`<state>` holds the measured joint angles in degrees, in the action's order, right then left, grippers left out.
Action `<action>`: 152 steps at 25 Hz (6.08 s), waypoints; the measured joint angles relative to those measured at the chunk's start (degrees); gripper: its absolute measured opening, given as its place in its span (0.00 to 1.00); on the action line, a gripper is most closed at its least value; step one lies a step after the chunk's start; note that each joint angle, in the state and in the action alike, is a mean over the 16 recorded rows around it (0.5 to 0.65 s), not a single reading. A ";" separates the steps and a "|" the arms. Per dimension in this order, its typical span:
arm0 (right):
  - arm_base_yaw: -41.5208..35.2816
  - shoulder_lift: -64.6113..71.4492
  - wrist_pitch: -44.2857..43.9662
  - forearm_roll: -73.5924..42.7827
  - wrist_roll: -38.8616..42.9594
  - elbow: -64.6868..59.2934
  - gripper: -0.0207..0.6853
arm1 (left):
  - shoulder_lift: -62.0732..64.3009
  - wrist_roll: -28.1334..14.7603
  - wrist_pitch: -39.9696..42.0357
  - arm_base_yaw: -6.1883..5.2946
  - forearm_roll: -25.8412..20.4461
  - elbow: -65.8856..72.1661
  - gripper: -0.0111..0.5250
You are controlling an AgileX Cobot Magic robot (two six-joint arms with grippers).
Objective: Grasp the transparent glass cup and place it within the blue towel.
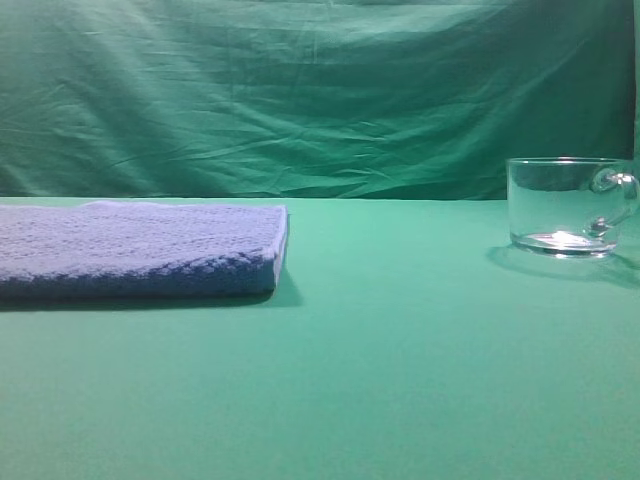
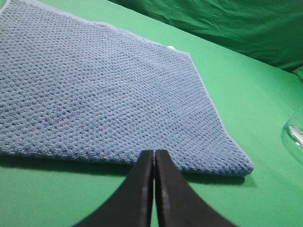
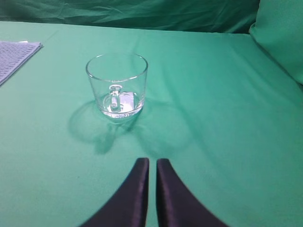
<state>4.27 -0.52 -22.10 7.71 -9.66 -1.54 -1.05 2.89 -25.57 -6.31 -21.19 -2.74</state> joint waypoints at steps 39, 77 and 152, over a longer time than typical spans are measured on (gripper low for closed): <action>0.00 37.24 -16.73 12.23 -4.50 31.26 0.06 | 0.00 0.00 0.00 0.00 0.00 0.00 0.02; 7.94 98.55 -11.43 2.58 -3.04 58.49 0.50 | 0.00 0.00 0.00 0.00 0.00 0.00 0.02; 34.84 106.31 -41.21 -2.47 4.11 110.95 0.03 | 0.00 0.00 0.00 0.00 0.00 0.00 0.02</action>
<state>39.11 105.79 -63.31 5.24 -5.55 109.40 -1.05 2.89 -25.57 -6.31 -21.19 -2.74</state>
